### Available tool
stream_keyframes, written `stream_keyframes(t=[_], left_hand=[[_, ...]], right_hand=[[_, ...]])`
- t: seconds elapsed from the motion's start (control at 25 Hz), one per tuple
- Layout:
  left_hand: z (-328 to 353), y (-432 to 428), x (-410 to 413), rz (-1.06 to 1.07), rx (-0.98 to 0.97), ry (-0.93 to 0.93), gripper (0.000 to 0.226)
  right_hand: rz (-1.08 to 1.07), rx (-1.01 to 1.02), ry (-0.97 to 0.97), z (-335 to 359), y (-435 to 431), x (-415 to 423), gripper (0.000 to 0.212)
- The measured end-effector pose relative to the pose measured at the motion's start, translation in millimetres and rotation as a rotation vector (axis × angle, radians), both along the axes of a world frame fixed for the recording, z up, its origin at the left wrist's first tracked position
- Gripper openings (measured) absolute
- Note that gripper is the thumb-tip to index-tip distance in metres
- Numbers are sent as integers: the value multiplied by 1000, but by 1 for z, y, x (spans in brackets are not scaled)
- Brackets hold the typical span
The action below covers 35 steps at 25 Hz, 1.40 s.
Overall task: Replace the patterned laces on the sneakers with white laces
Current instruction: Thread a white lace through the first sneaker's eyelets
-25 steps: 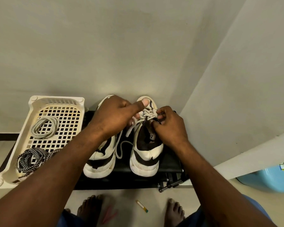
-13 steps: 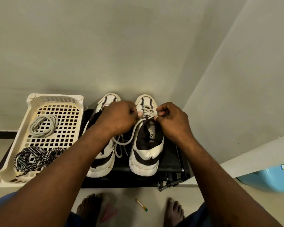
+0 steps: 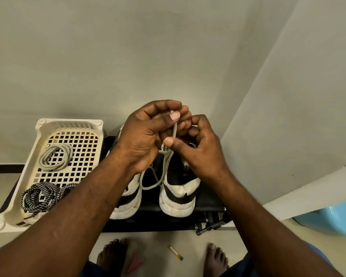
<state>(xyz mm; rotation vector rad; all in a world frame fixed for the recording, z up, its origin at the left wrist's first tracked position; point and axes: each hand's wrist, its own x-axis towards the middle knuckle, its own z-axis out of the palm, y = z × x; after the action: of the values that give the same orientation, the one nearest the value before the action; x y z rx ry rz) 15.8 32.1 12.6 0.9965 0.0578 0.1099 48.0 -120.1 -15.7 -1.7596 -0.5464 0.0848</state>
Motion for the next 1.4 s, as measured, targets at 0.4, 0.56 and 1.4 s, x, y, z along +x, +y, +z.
stream_keyframes(t=[0.4, 0.56, 1.4], left_hand=[[-25, 32, 9, 163, 1543, 298, 26], [-21, 13, 6, 282, 1595, 80, 51], [-61, -26, 20, 185, 1442, 105, 16]], right_hand=[[-109, 277, 222, 9, -36, 34, 21], [-58, -3, 188, 4, -27, 27, 11], [-282, -260, 473, -26, -41, 37, 7]])
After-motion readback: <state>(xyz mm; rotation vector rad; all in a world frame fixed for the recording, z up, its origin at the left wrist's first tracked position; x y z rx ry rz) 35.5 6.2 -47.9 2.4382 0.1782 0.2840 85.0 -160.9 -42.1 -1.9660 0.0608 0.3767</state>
